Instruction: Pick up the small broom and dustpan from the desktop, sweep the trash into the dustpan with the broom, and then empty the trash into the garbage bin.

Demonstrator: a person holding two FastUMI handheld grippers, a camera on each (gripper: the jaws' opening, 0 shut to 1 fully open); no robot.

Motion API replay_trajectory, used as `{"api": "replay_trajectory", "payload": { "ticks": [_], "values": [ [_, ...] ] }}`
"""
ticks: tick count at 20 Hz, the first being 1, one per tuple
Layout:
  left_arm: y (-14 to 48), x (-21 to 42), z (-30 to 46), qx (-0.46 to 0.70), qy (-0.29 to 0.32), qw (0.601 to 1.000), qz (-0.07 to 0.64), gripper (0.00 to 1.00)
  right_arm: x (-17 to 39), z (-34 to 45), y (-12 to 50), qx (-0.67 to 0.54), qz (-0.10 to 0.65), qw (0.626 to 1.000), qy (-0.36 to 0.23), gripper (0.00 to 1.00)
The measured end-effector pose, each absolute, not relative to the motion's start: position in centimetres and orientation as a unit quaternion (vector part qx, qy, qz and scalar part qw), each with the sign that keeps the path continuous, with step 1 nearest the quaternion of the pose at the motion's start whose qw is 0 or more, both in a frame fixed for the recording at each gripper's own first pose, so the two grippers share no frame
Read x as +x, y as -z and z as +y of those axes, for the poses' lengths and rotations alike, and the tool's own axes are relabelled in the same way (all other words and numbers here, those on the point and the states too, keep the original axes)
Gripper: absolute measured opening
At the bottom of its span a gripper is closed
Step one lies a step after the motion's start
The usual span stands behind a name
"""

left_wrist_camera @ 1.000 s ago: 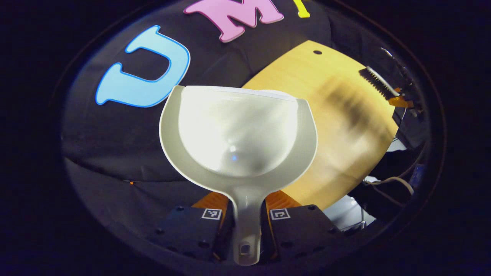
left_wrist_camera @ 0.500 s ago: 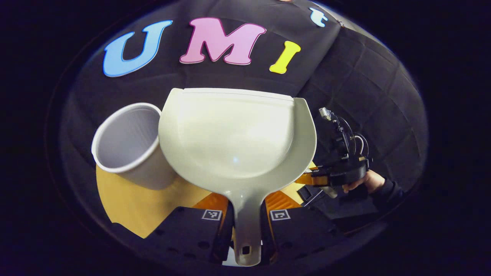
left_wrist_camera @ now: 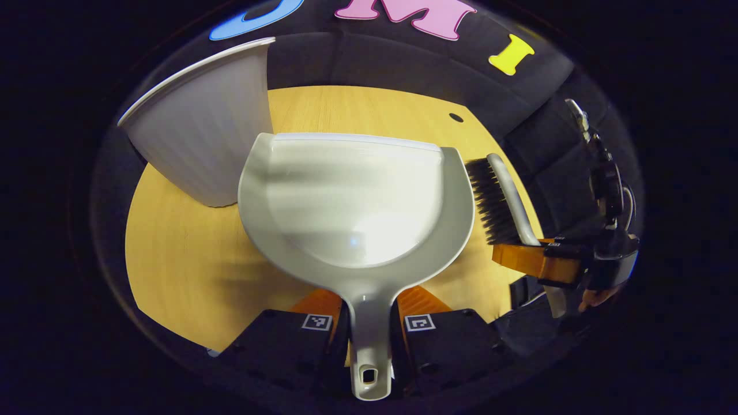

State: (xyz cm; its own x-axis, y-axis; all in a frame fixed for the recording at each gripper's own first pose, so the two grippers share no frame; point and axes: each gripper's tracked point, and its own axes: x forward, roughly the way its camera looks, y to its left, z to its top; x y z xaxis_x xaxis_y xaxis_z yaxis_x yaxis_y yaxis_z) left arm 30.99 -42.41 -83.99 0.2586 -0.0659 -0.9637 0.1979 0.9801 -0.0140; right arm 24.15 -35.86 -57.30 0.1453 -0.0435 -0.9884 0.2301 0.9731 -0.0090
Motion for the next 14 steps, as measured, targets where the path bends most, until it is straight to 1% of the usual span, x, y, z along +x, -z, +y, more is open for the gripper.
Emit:
{"api": "replay_trajectory", "payload": {
  "ticks": [2, 5, 7, 11, 12, 14],
  "values": [
    [83.8, 30.8, -42.4, 0.057, 0.072, 0.788, 0.609, 0.29, 25.2, -35.6, 59.2, 0.055, 0.657, 0.746, 0.094, 0.29],
    [83.4, 30.3, -42.9, 0.027, 0.042, 0.77, 0.637, 0.3, 25.4, -34.9, 59.1, 0.042, 0.678, 0.726, 0.108, 0.29],
    [83.3, 30.2, -43.0, 0.014, 0.025, 0.761, 0.648, 0.3, 25.6, -34.7, 59.3, 0.046, 0.685, 0.719, 0.11, 0.29],
    [82.5, 29.9, -43.4, -0.009, 0.022, 0.74, 0.672, 0.3, 25.0, -34.9, 59.5, 0.062, 0.71, 0.694, 0.102, 0.29],
    [82.3, 30.0, -43.3, -0.008, 0.02, 0.736, 0.676, 0.31, 25.1, -35.0, 59.4, 0.06, 0.712, 0.692, 0.102, 0.29],
    [82.3, 29.9, -43.3, -0.004, 0.02, 0.732, 0.681, 0.3, 25.3, -34.9, 59.7, 0.05, 0.715, 0.69, 0.097, 0.29]
  ]
}}
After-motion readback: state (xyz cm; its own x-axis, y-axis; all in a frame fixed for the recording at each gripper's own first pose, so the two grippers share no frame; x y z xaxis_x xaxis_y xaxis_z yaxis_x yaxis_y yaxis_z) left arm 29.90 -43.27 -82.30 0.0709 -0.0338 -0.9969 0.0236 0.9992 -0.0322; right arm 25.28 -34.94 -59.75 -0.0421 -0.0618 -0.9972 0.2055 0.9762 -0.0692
